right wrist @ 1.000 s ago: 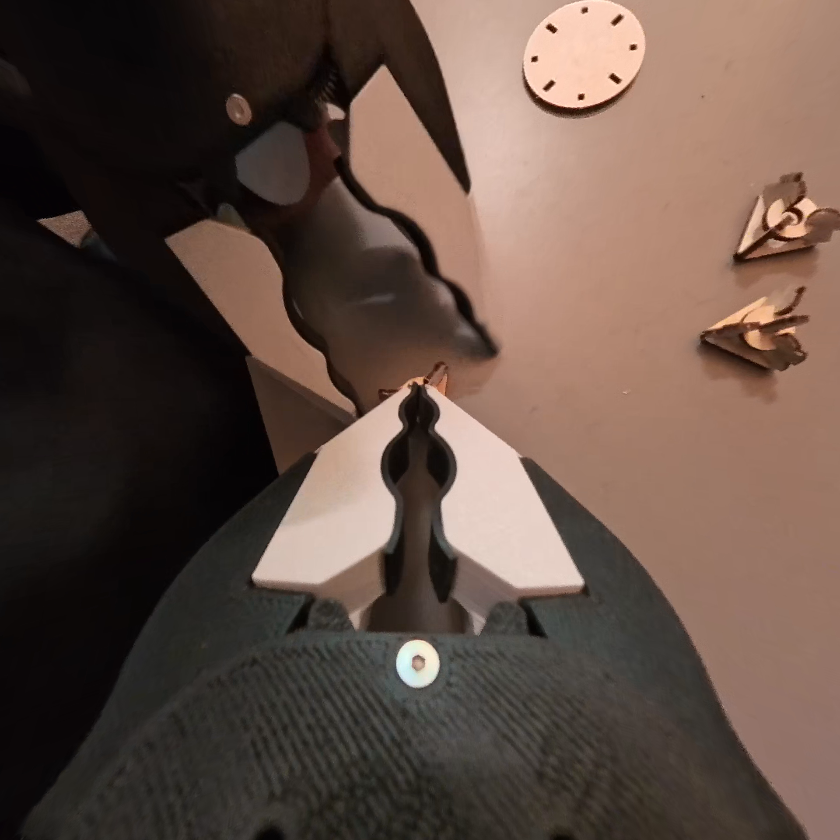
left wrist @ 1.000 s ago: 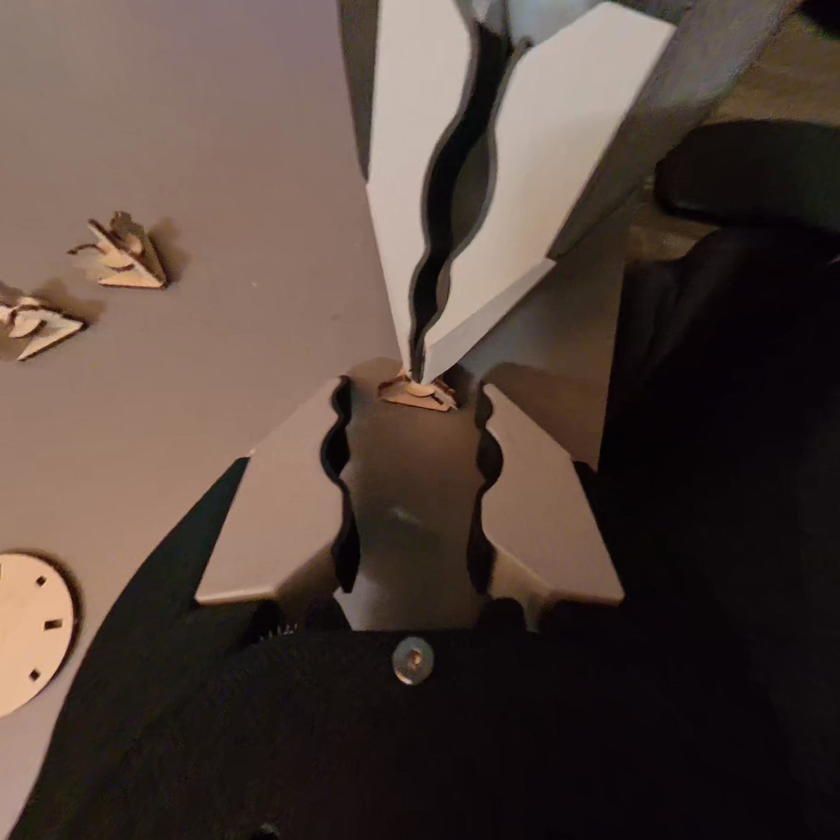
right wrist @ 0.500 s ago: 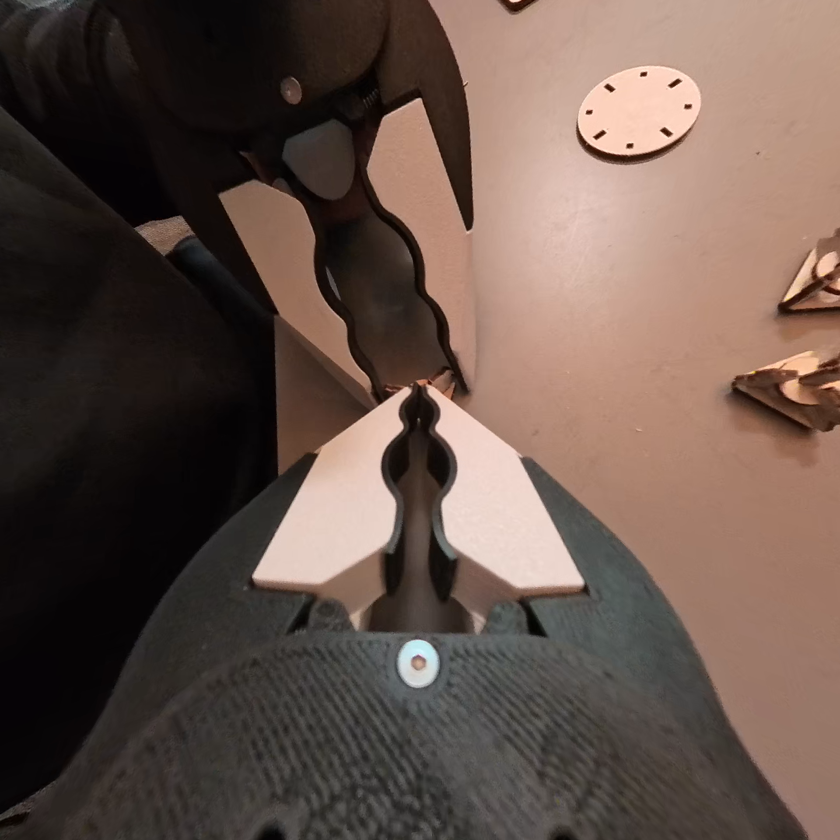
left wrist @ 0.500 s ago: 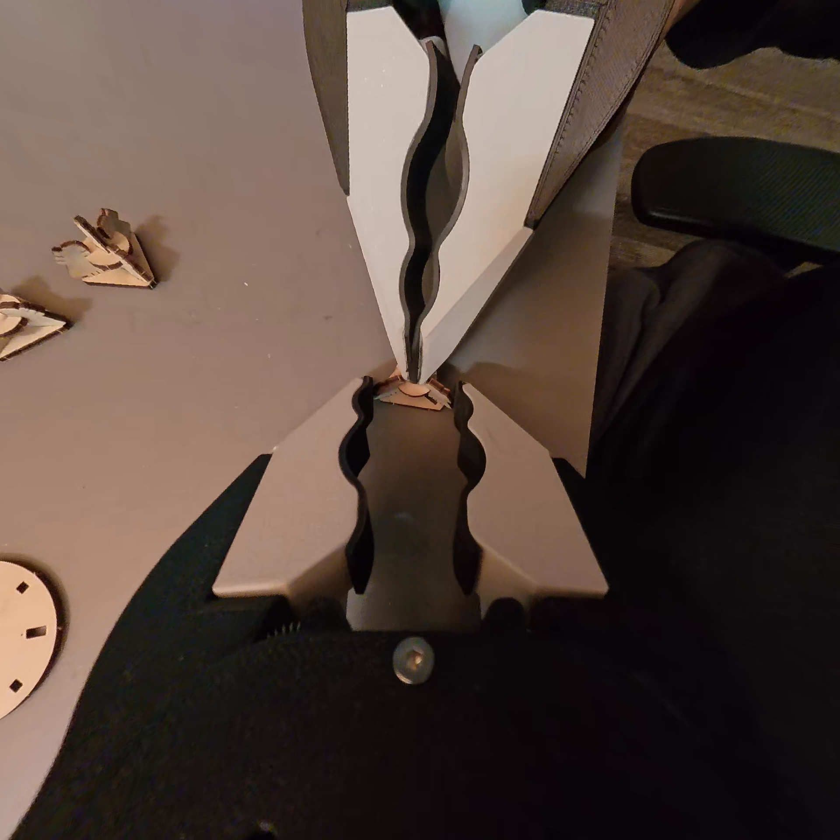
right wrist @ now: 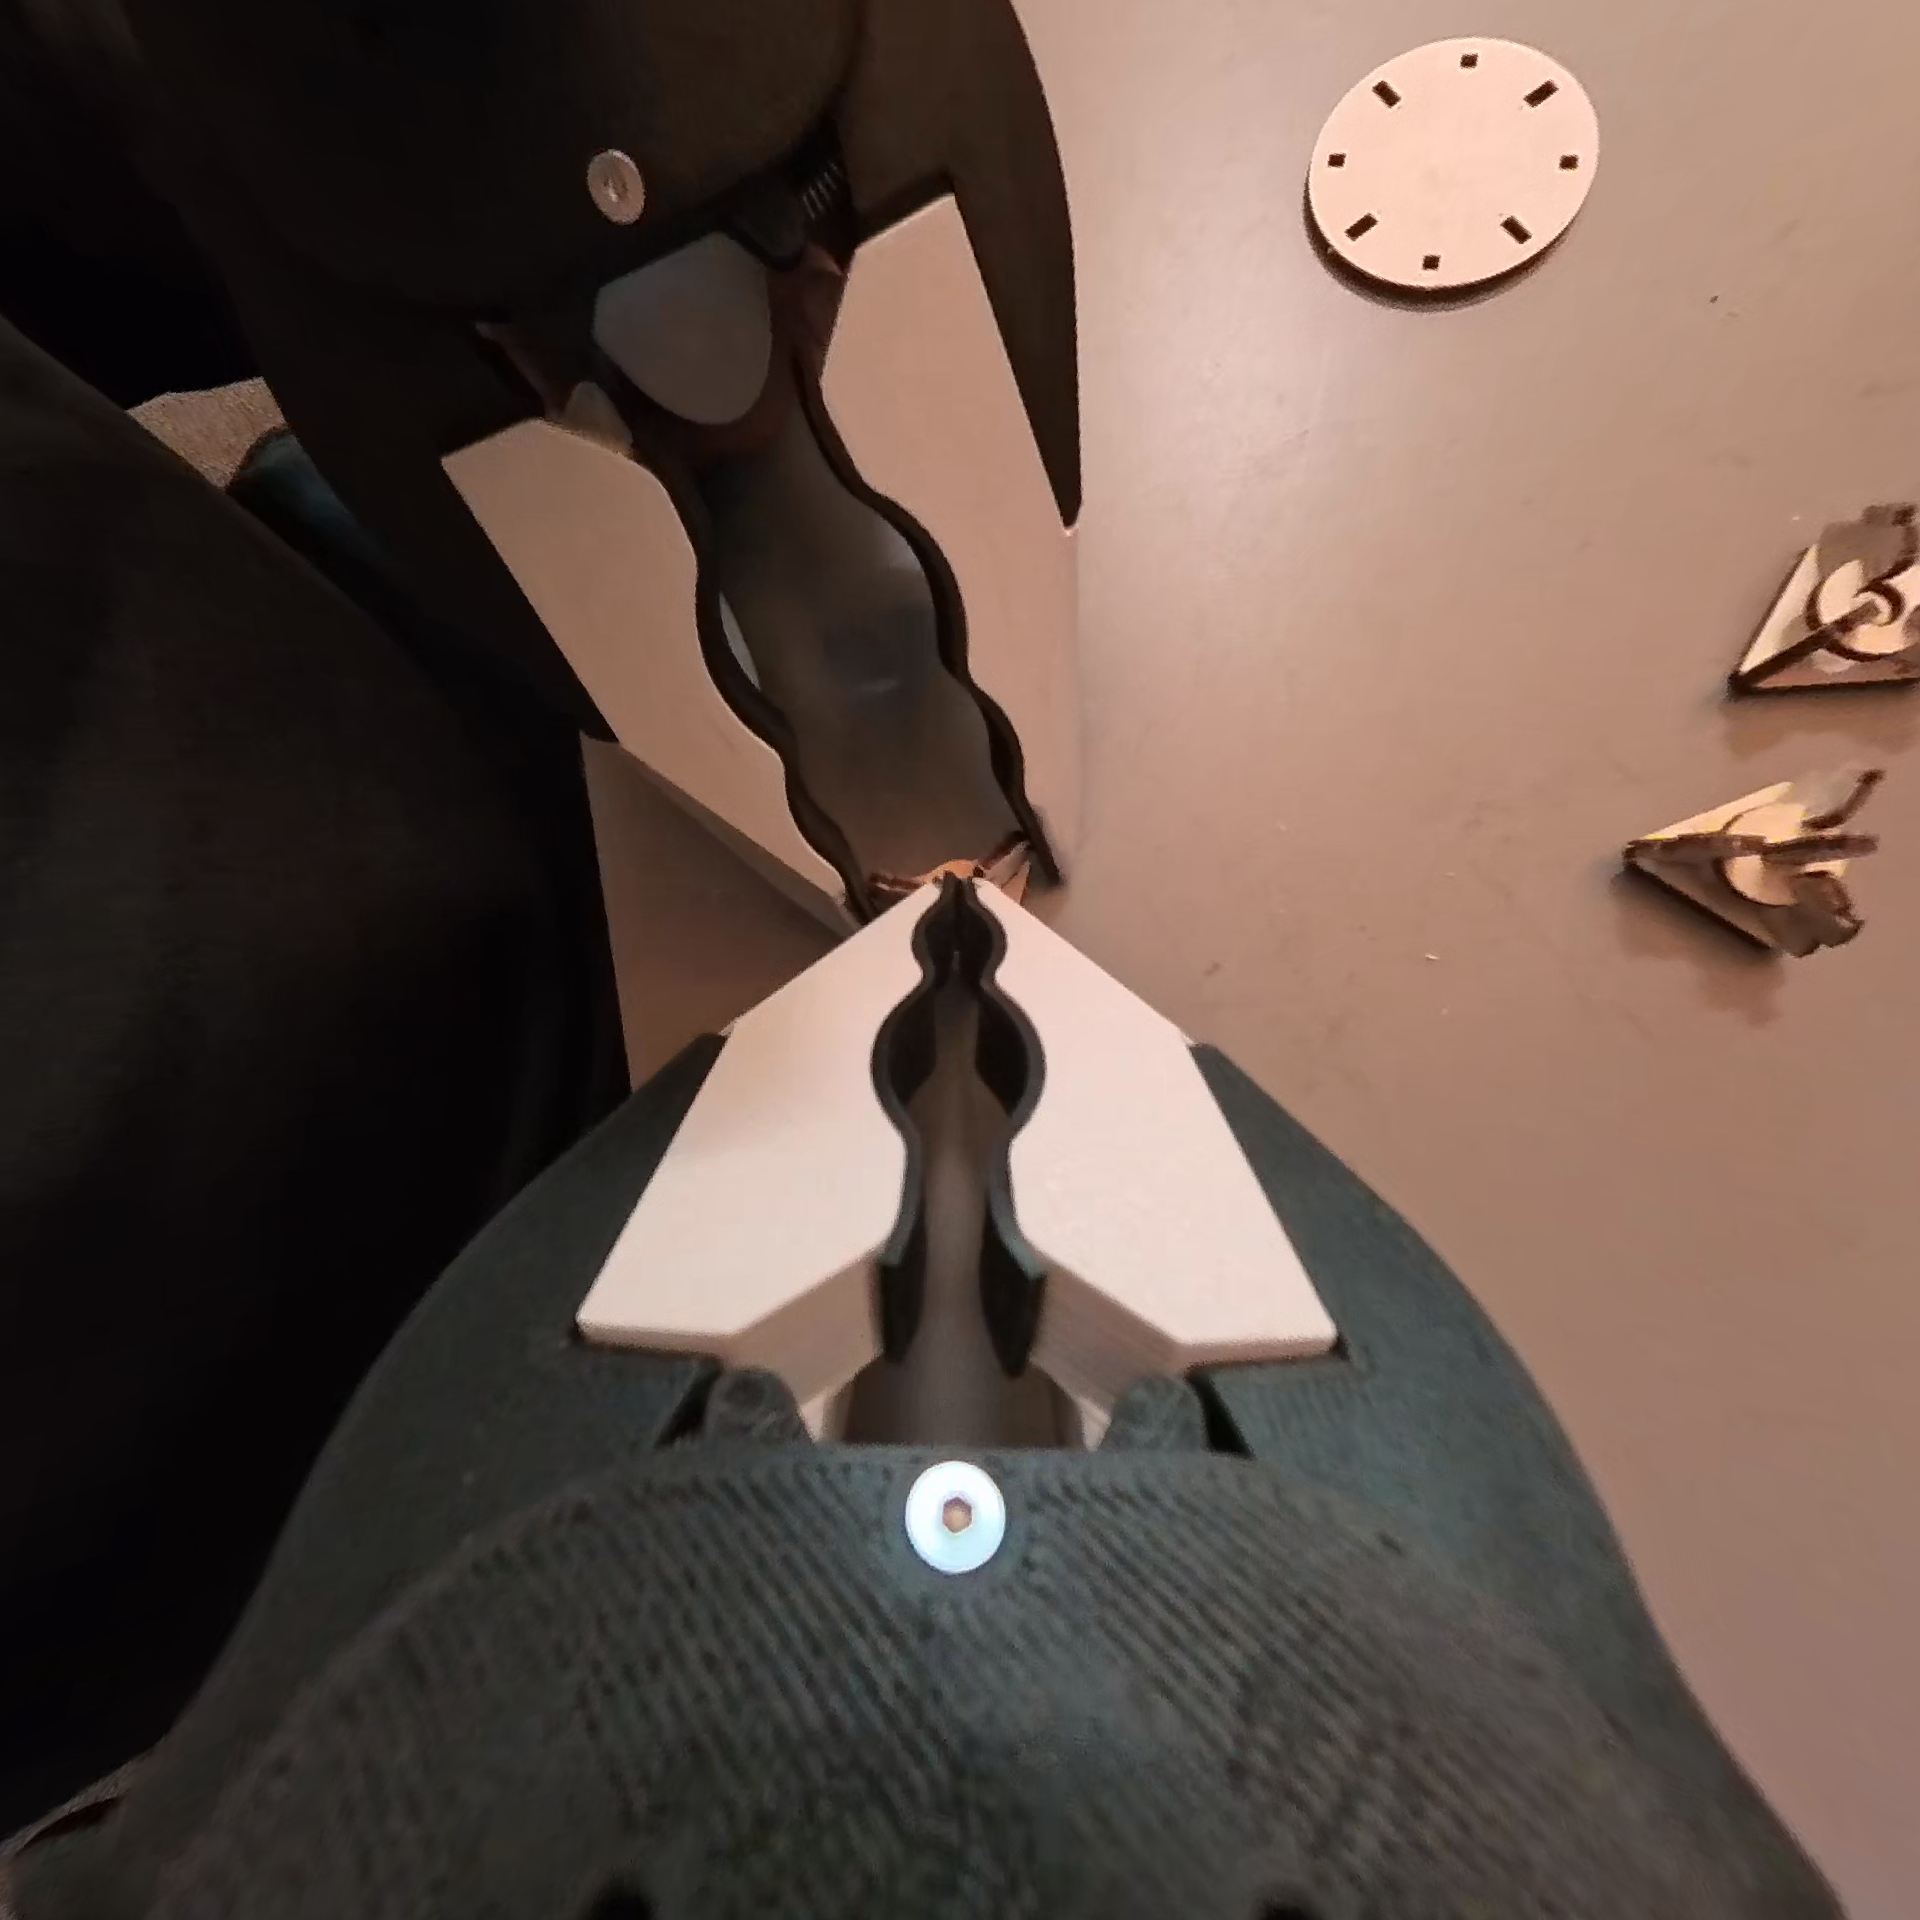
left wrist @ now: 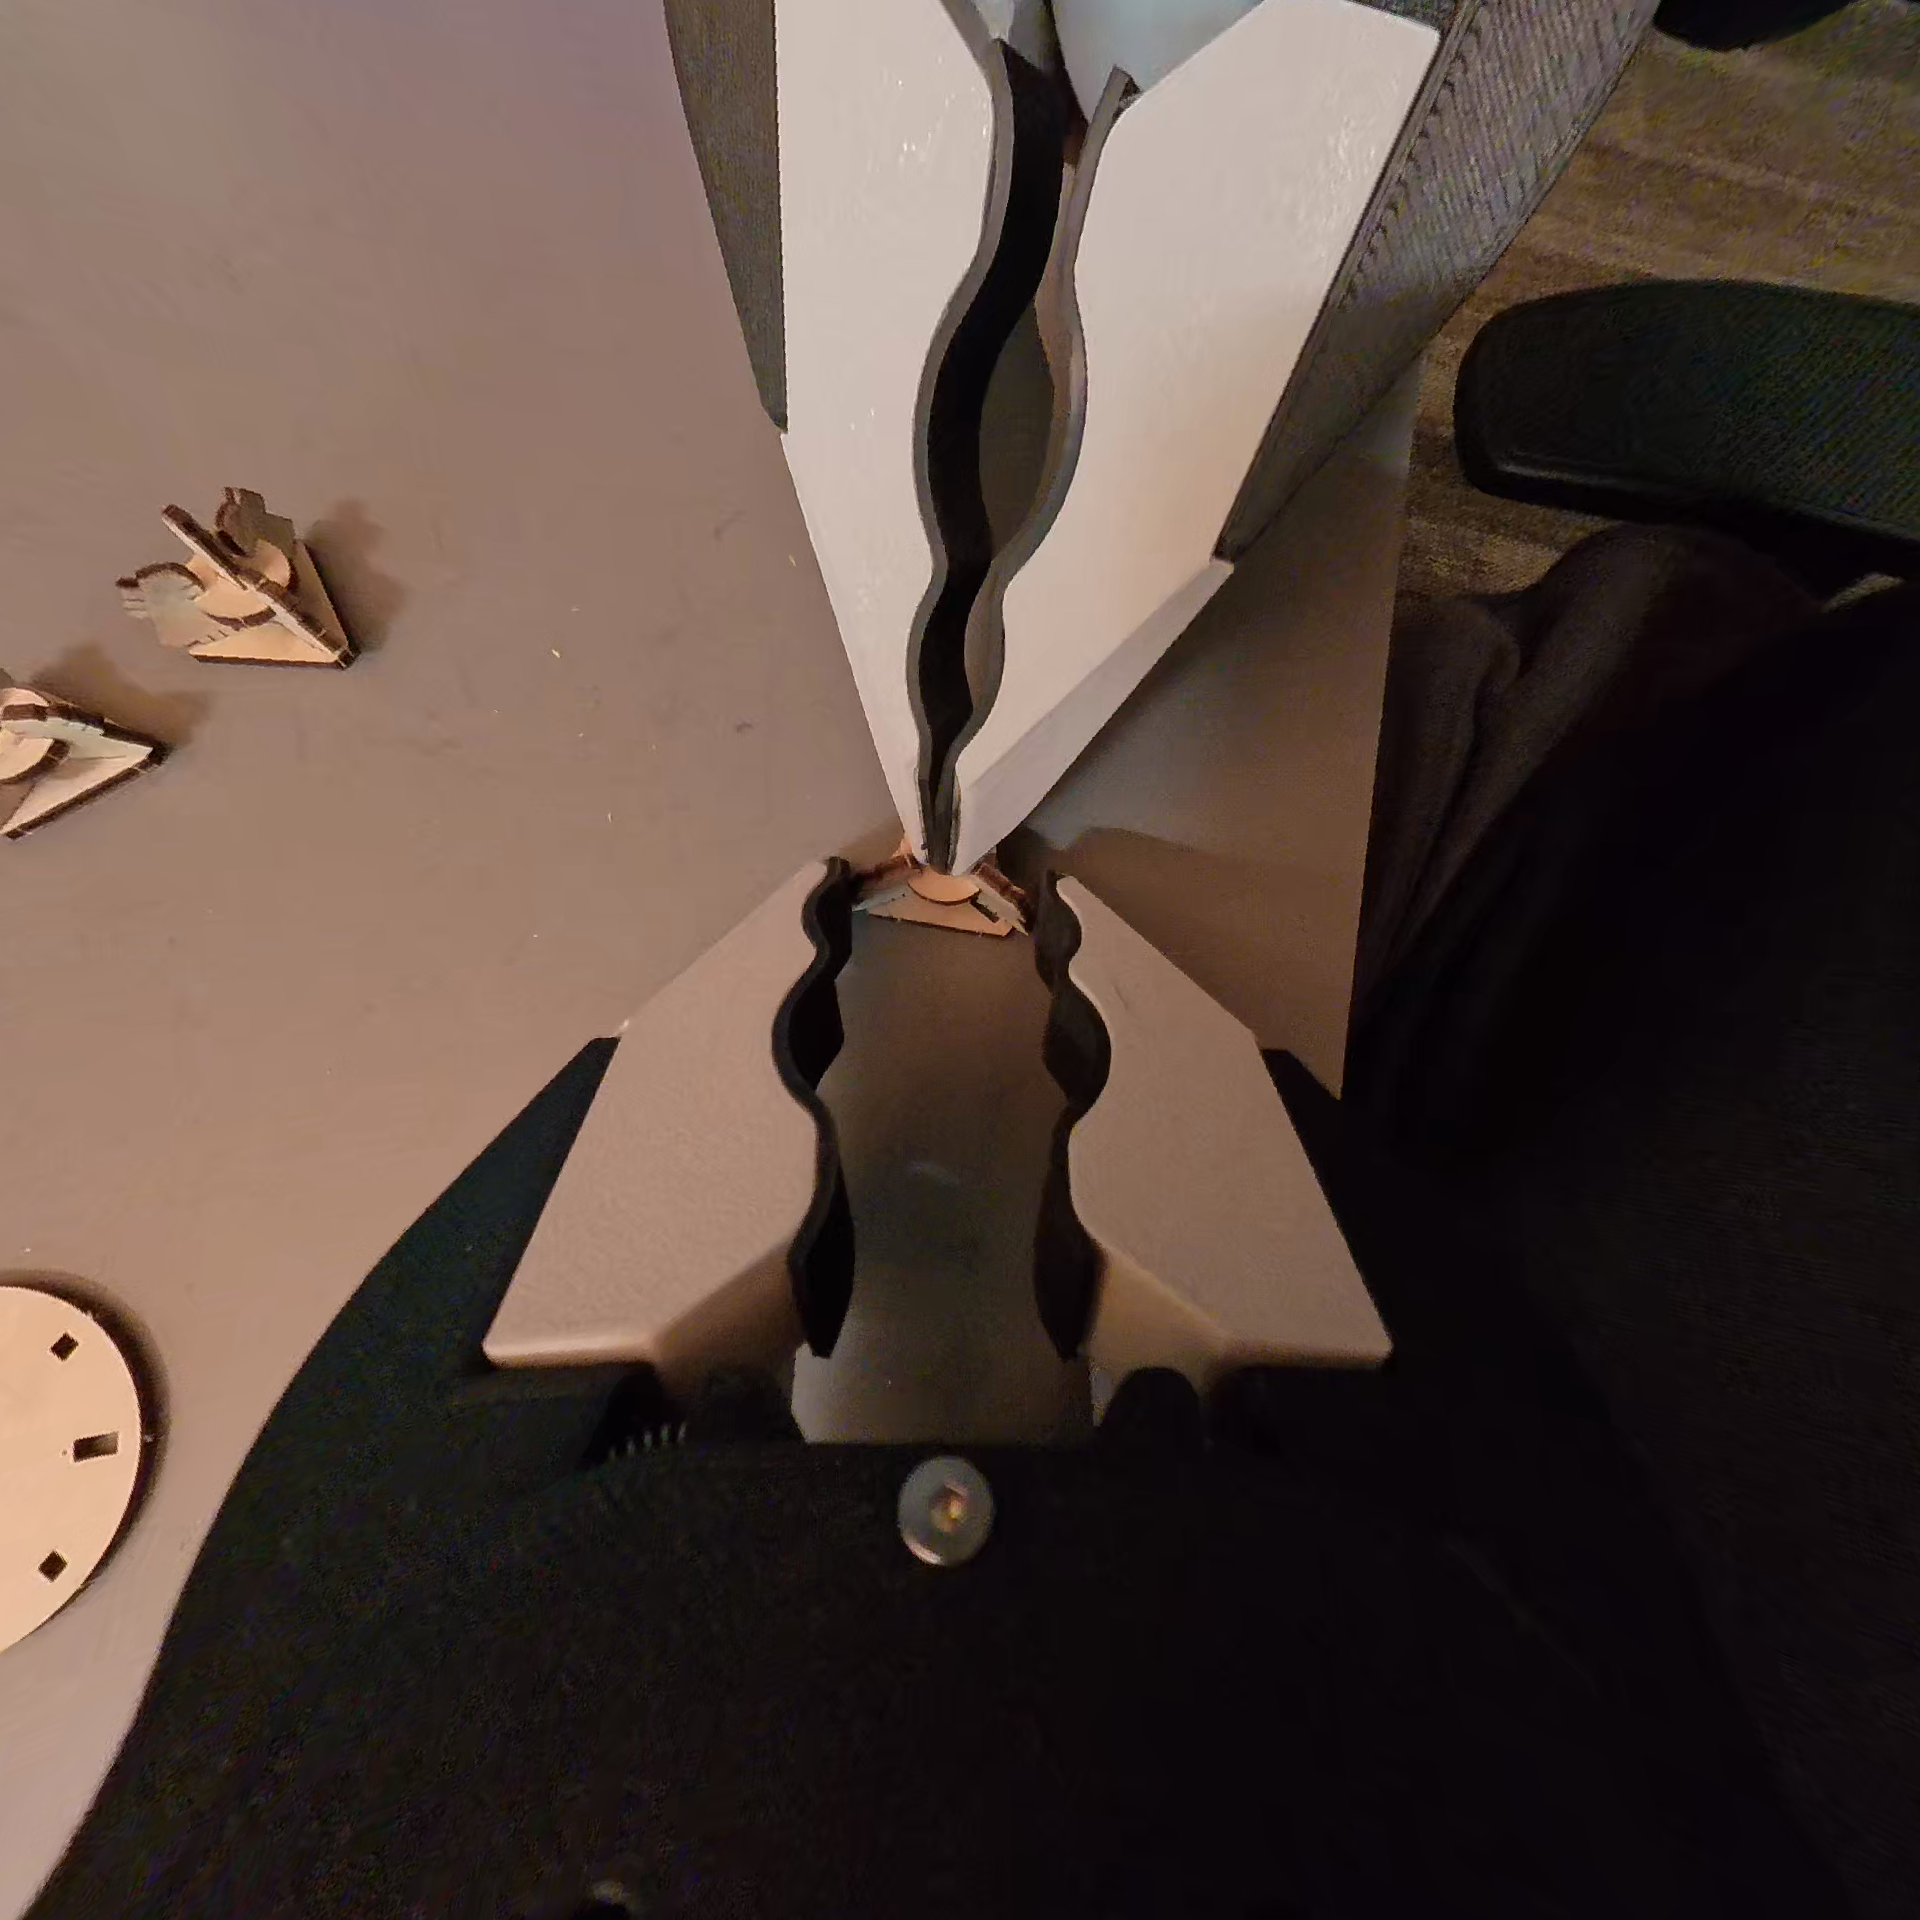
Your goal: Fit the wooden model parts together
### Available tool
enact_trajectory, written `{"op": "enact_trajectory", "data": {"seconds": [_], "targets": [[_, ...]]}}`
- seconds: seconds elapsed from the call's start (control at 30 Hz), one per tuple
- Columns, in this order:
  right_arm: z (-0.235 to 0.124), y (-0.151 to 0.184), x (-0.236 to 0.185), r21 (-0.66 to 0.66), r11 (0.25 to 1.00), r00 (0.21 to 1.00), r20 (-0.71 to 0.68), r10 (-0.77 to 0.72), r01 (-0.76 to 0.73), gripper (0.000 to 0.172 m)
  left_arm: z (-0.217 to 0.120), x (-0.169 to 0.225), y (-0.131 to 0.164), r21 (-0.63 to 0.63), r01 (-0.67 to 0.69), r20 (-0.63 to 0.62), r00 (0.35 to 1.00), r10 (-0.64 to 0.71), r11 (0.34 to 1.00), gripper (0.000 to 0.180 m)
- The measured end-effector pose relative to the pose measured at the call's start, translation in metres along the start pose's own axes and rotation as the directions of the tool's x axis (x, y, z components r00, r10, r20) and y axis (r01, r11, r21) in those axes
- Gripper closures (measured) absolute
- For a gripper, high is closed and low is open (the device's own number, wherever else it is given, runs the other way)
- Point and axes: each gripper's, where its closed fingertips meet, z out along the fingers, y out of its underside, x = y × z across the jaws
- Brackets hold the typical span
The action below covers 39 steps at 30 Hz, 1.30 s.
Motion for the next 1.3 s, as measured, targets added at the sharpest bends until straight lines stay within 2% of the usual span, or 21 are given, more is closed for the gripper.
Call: {"op": "enact_trajectory", "data": {"seconds": [0.4,0.63,0.77,1.07,1.3], "targets": [[0.000,0.001,0.000,-0.043,0.999,0.999,-0.026,0.022,-0.023,0.172,0.000,0.000,0.000,0.001,-0.001,-0.004,1.000,0.001,1.000,0.146],[0.000,0.001,0.000,-0.067,0.997,0.998,-0.061,-0.035,0.031,0.172,0.000,0.000,0.000,0.002,-0.009,-0.001,1.000,0.009,1.000,0.146],[-0.001,0.001,0.003,-0.077,0.991,0.986,-0.114,-0.119,0.111,0.172,0.000,-0.001,0.000,0.002,-0.008,0.011,1.000,0.008,1.000,0.149],[-0.024,0.000,0.005,0.066,0.997,0.993,-0.119,-0.018,0.026,0.166,0.001,-0.001,0.000,-0.001,-0.012,0.014,1.000,0.012,1.000,0.149],[-0.015,0.011,0.007,-0.024,0.995,0.984,-0.145,-0.102,0.100,0.158,0.001,-0.001,0.000,-0.002,-0.020,0.024,1.000,0.020,1.000,0.148]]}}
